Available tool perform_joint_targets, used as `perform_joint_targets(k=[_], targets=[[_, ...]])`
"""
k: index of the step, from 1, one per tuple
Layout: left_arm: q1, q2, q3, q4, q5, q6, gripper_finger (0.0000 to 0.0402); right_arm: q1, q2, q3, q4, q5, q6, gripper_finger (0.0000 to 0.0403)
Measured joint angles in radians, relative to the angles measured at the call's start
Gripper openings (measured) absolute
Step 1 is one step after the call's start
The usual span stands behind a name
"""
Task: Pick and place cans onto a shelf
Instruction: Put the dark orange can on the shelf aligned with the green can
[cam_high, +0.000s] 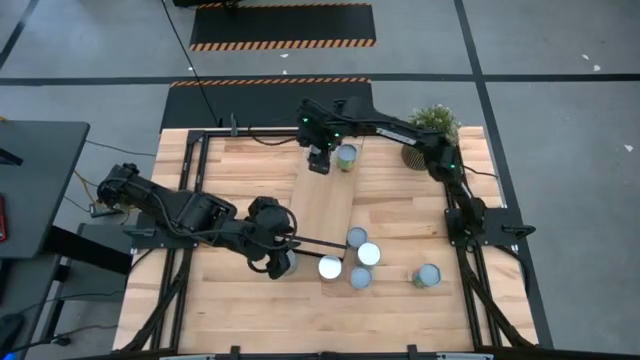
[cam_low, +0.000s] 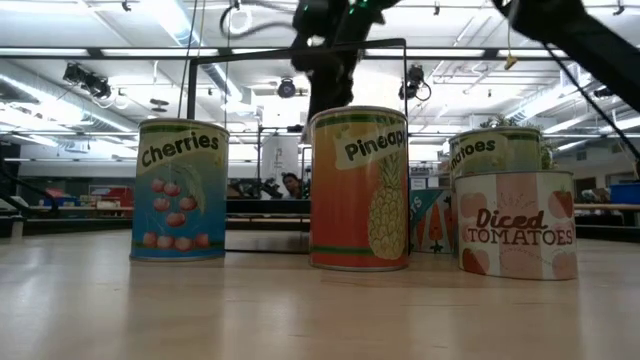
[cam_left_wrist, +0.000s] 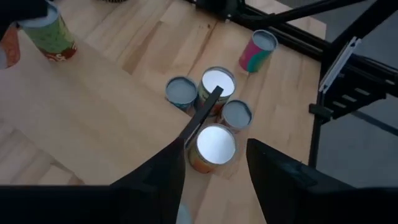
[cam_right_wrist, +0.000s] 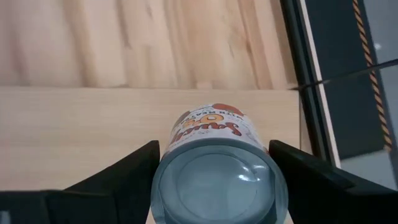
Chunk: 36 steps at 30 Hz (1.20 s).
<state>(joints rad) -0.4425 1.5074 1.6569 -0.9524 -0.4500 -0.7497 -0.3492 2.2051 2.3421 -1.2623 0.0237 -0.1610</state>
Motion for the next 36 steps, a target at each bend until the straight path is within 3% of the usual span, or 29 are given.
perform_joint_targets(k=[3,10,17,23,33,36], targets=[[-0.006,0.000,0.000,0.000,0.003,-0.022,0.0176,-0.003,0.044,0.013,-0.011,0.043,0.010,0.0294],[-0.007,0.000,0.000,0.015,0.002,-0.026,0.0176,-0.019,0.123,0.011,-0.064,0.029,0.029,0.0296],[-0.007,0.000,0.000,0.020,0.003,-0.025,0.0176,-0.018,0.166,0.011,-0.073,0.025,0.001,0.0331],[-0.007,0.001,0.000,0.022,0.002,-0.024,0.0176,-0.018,0.167,0.011,-0.045,0.026,0.008,0.0362],[-0.021,0.001,0.000,0.023,0.002,-0.014,0.0176,0.024,0.110,0.014,-0.102,0.031,-0.086,0.0363],[-0.023,0.001,0.000,0.023,0.004,-0.014,0.0176,0.054,0.095,0.015,-0.108,0.104,-0.126,0.0362]])
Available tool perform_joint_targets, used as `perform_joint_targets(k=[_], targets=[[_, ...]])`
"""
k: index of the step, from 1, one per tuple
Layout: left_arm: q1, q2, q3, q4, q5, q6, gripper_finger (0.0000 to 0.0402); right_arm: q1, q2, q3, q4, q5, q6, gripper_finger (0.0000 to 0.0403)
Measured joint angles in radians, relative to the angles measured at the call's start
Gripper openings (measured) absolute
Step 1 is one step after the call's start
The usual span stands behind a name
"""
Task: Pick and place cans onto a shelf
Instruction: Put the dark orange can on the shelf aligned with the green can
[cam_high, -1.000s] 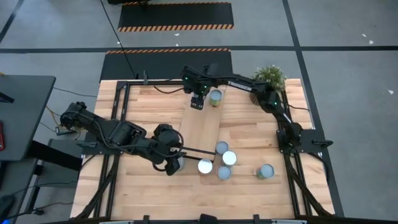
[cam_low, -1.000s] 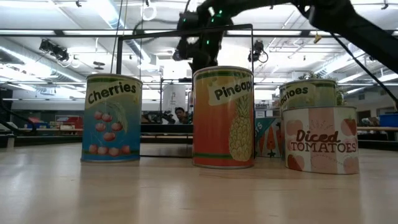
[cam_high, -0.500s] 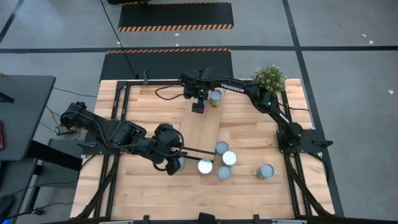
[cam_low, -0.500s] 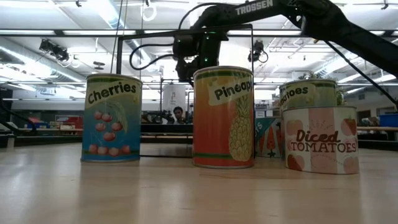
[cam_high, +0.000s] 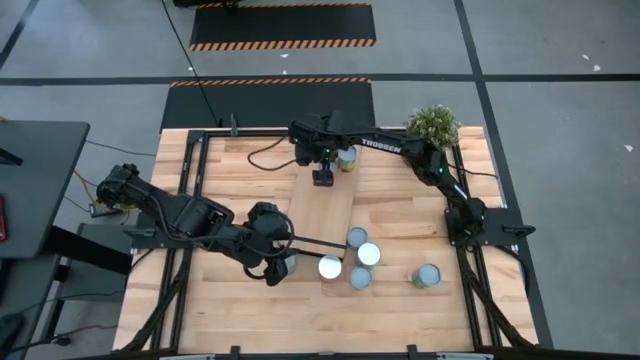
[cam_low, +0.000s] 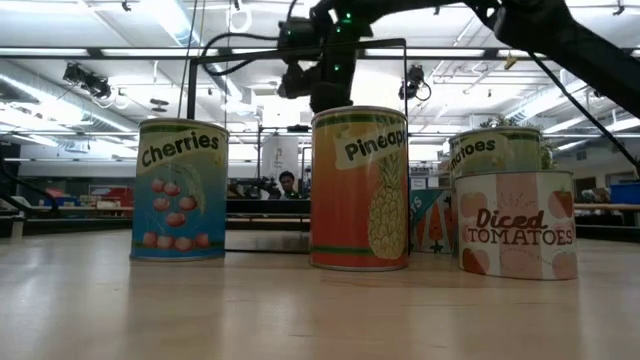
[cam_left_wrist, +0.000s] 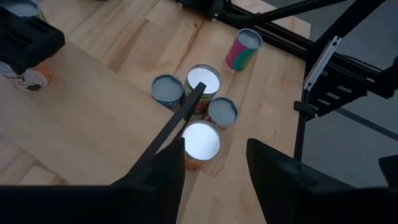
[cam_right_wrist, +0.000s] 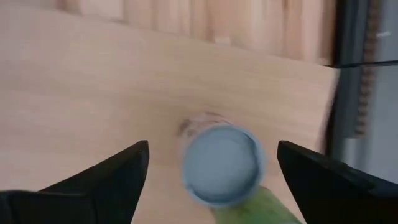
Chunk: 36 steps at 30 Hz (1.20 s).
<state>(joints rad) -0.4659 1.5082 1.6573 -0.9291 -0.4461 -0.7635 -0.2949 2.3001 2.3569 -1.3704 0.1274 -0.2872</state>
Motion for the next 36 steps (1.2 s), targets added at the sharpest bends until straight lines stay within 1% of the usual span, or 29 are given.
perform_joint_targets(k=[2,7,14,20,27,31,34,36], targets=[[-0.005,0.000,0.000,0.000,-0.001,0.001,0.0176,0.018,0.001,0.000,-0.012,0.060,-0.004,0.0360],[-0.018,0.000,0.000,0.000,-0.001,0.011,0.0176,0.058,0.001,-0.039,-0.017,0.156,0.018,0.0351],[-0.044,0.000,0.000,0.001,-0.001,0.009,0.0176,0.049,0.004,-0.134,0.010,0.199,0.014,0.0348],[-0.056,0.000,0.000,0.001,0.000,0.008,0.0176,0.036,0.004,-0.190,0.151,0.256,-0.068,0.0348],[-0.054,0.000,0.000,0.004,-0.004,0.008,0.0176,0.012,0.003,-0.195,0.360,0.347,-0.134,0.0348],[-0.055,0.000,0.000,0.004,-0.004,0.009,0.0176,0.011,0.003,-0.151,0.330,0.340,-0.140,0.0348],[-0.054,0.000,0.000,0.004,-0.005,0.013,0.0176,0.025,0.003,-0.107,0.234,0.253,-0.116,0.0348],[-0.054,0.000,0.000,0.004,-0.005,0.014,0.0176,0.035,0.000,-0.099,0.211,0.195,-0.096,0.0348]])
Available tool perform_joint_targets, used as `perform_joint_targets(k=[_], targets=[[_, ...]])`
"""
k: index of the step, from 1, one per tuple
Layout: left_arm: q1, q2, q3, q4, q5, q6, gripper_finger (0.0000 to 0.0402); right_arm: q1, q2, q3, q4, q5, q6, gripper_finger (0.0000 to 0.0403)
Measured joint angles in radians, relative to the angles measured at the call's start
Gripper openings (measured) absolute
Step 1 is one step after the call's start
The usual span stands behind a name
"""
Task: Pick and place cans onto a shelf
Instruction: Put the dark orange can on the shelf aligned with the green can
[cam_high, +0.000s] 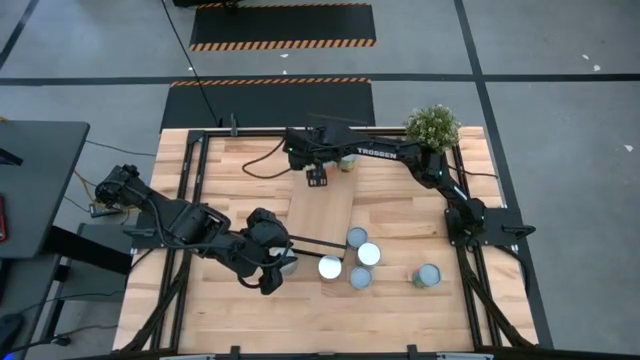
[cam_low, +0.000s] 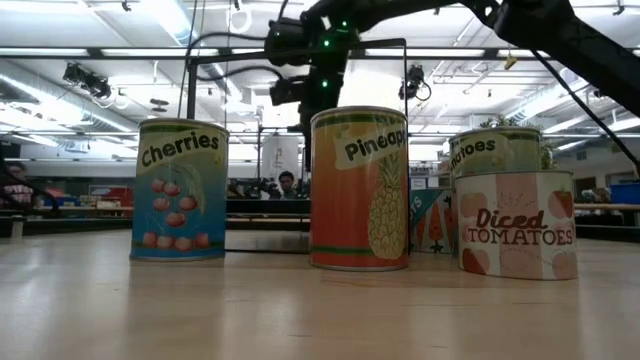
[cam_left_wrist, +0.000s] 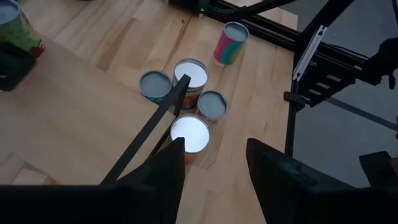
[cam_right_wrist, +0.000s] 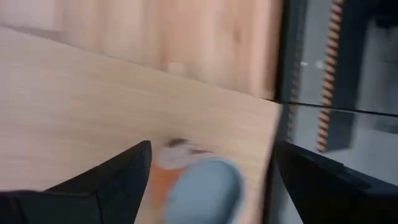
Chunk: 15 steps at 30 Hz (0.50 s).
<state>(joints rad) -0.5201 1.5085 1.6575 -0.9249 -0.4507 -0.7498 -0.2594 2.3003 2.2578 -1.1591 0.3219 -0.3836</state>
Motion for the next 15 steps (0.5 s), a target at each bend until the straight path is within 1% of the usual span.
perform_joint_targets(k=[4,7,9,15], targets=[[0.000,0.000,0.000,0.000,0.000,0.010,0.0176,0.016,0.001,-0.011,-0.084,-0.018,0.035,0.0348],[0.000,0.000,0.000,0.000,0.000,0.013,0.0176,0.028,0.001,-0.038,-0.126,0.014,0.058,0.0348],[0.000,0.000,0.000,0.000,0.000,0.013,0.0176,0.032,0.002,-0.054,-0.127,0.050,0.067,0.0348],[0.000,0.000,0.000,0.000,0.000,0.013,0.0176,0.014,0.001,-0.115,-0.077,0.080,0.067,0.0348]])
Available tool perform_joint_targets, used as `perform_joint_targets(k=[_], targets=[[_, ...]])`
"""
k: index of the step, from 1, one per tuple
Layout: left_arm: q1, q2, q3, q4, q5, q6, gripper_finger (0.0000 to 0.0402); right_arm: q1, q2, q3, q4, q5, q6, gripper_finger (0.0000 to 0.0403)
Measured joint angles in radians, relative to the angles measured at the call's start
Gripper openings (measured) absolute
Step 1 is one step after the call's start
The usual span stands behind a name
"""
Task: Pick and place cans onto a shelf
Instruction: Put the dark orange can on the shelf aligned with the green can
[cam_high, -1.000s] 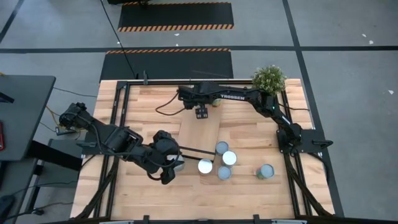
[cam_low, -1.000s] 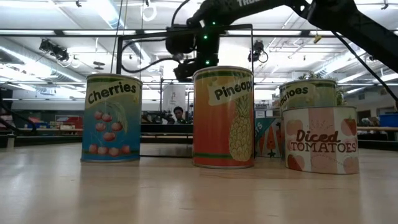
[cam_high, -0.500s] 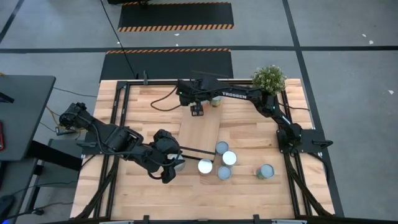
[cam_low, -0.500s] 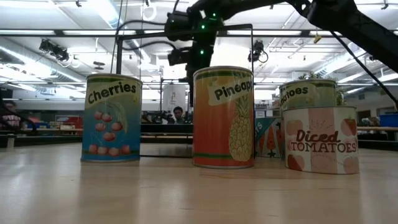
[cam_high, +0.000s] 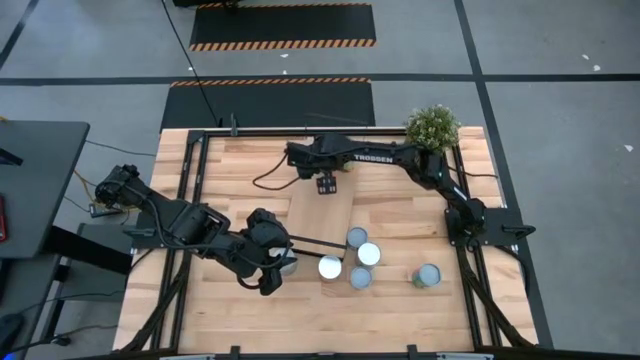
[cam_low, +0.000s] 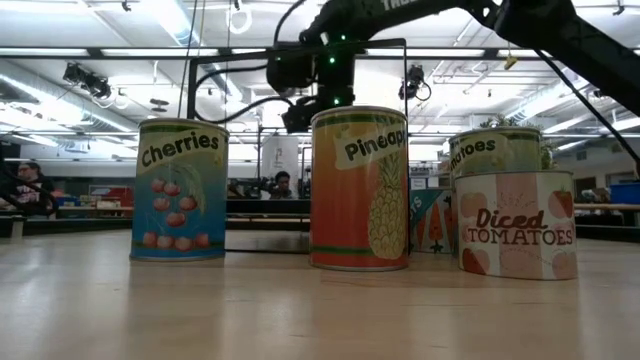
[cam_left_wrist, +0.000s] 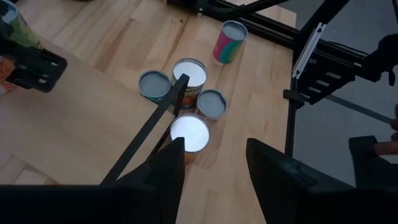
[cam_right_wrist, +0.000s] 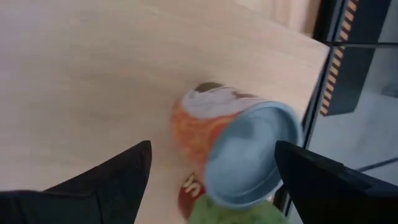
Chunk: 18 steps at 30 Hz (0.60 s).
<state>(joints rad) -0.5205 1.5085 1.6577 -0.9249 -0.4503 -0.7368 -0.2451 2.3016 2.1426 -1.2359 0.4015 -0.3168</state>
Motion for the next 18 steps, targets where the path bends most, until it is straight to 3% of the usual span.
perform_joint_targets(k=[10,18], targets=[[0.002,0.000,0.000,0.000,-0.001,-0.011,0.0176,-0.056,0.000,-0.010,0.142,0.034,-0.087,0.0348],[0.002,0.000,0.000,0.000,-0.020,-0.009,0.0176,-0.087,0.000,0.001,0.152,0.036,-0.089,0.0348]])
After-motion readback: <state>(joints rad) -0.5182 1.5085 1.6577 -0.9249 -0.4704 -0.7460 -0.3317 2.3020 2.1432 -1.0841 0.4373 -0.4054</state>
